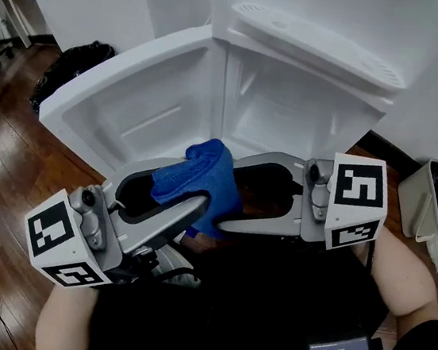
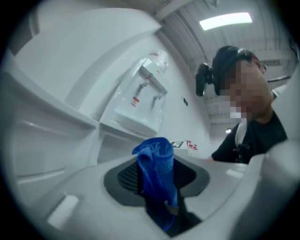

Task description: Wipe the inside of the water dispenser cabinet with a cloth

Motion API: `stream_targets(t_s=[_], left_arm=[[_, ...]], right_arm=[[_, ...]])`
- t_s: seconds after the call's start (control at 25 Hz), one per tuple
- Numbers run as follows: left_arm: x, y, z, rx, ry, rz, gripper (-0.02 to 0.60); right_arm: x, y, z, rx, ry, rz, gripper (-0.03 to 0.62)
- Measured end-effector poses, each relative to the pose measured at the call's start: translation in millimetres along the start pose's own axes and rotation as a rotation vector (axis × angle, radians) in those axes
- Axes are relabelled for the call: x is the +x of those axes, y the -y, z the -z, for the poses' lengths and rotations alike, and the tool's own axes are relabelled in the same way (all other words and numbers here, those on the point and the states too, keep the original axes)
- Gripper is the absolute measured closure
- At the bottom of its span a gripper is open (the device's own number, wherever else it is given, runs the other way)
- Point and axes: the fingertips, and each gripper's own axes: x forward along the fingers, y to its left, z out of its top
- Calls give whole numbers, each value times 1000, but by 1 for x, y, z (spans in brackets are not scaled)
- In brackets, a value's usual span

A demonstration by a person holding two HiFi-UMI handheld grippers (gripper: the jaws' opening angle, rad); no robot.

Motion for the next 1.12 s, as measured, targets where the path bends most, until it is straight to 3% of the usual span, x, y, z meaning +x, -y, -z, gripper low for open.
stream_targets(t_s=[0.08, 0.24, 0.28, 0.4, 0.44, 0.48, 0.56, 0.64, 0.8, 0.88, 1.04, 1.12], left_arm=[[-2, 0, -3, -29, 25, 5, 434], [1, -2, -1, -71, 38, 8, 420], [1, -2, 1, -83, 35, 13, 392], [3, 2, 14, -68, -42, 55, 194], [4, 3, 20, -60, -71, 60, 184], [5, 2, 25, -53, -88, 54, 190], [5, -1, 26, -43, -88, 34, 361], [5, -2, 25, -45, -77, 22, 404], [8, -2, 24, -39, -57, -14, 436], [9, -4, 18, 2, -39, -49, 436], [6, -19, 3, 115, -3, -214, 434], [10, -34, -2, 136, -12, -302, 433]], right_arm=[[-5, 2, -8, 34, 45, 1, 351], [-2, -3, -7, 28, 41, -12, 452], [-2, -2, -7, 33, 42, -12, 462], [-5, 0, -8, 49, 59, -11, 467], [-6, 0, -9, 55, 66, -12, 467], [-6, 1, -9, 58, 70, -14, 467], [-6, 0, -7, 56, 67, -16, 465], [-6, 1, -6, 57, 67, -17, 462], [-9, 6, -6, 68, 85, -27, 440], [-17, 12, -10, 41, 81, -3, 415], [-52, 29, -29, -16, 69, 144, 396], [-75, 33, -39, -27, 85, 233, 420]])
